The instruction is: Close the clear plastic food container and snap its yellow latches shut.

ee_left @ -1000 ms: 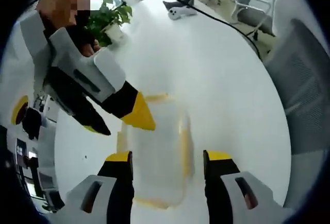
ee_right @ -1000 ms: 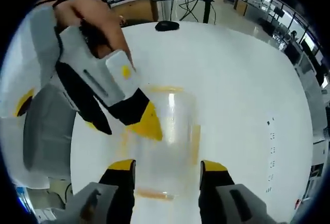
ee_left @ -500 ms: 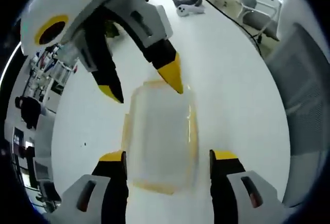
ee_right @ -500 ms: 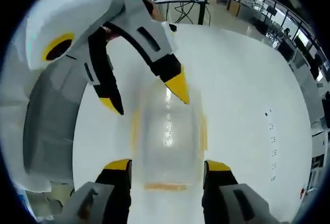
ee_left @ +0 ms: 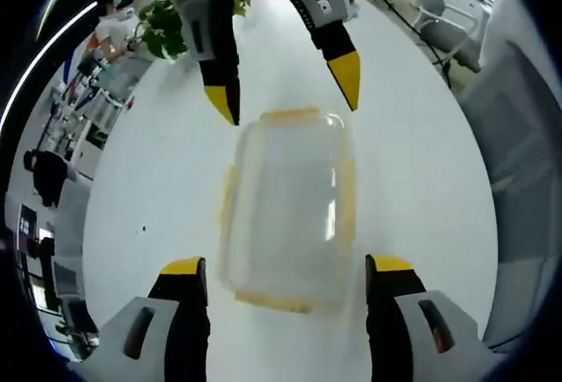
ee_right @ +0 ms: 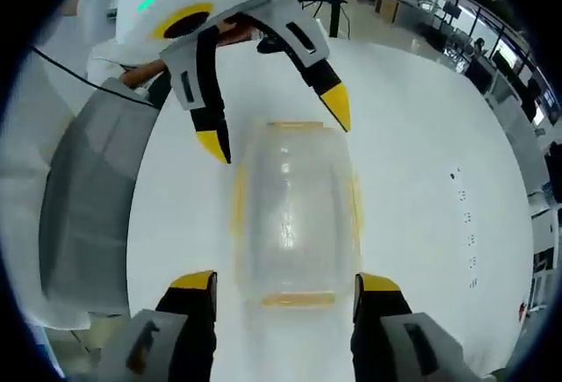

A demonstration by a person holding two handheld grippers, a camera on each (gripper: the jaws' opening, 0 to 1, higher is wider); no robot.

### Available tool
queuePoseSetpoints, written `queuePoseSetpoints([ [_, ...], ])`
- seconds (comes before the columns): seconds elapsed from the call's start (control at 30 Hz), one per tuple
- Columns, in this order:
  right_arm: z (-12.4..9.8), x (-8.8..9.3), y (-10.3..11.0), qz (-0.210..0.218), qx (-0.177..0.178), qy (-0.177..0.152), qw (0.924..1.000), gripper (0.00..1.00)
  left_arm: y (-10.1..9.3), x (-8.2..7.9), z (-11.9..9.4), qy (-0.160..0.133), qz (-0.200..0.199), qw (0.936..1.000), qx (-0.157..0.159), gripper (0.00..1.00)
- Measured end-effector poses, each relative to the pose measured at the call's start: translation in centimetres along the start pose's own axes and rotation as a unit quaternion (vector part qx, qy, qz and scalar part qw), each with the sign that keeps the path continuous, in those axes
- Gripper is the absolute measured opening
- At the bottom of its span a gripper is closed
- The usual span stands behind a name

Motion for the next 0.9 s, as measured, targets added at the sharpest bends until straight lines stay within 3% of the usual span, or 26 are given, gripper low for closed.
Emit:
queuePoseSetpoints([
  [0.3, 1.3, 0.5, 0.5, 0.0, 0.018, 0.001, 0.9998, 0.65, 0.1, 0.6, 1.0, 0.007, -0.001, 0.9998, 0.02, 0.78],
  [0.53, 1.9, 0.4, 0.0, -0.009, 0.047, -0.005, 0.9989, 0.69, 0.4, 0.6, 2.0, 0.018, 0.014, 0.9997, 0.012, 0.8],
  [0.9, 3.0, 0.3, -0.6, -0.009, 0.056, -0.002, 0.9984, 0.69, 0.7, 0.7, 3.6, 0.032, 0.032, 0.9989, 0.013, 0.85],
])
Point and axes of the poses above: the point that each gripper's makers call its tool centre point, and the gripper's own axes: z roughly forward along the fingers, y roughly to its left, x roughly out of its underside, the point moved 6 cm from there along -z, roughly backward along the fingers, and after that the axes turned 10 degrees about y, right-handed, at the moved point
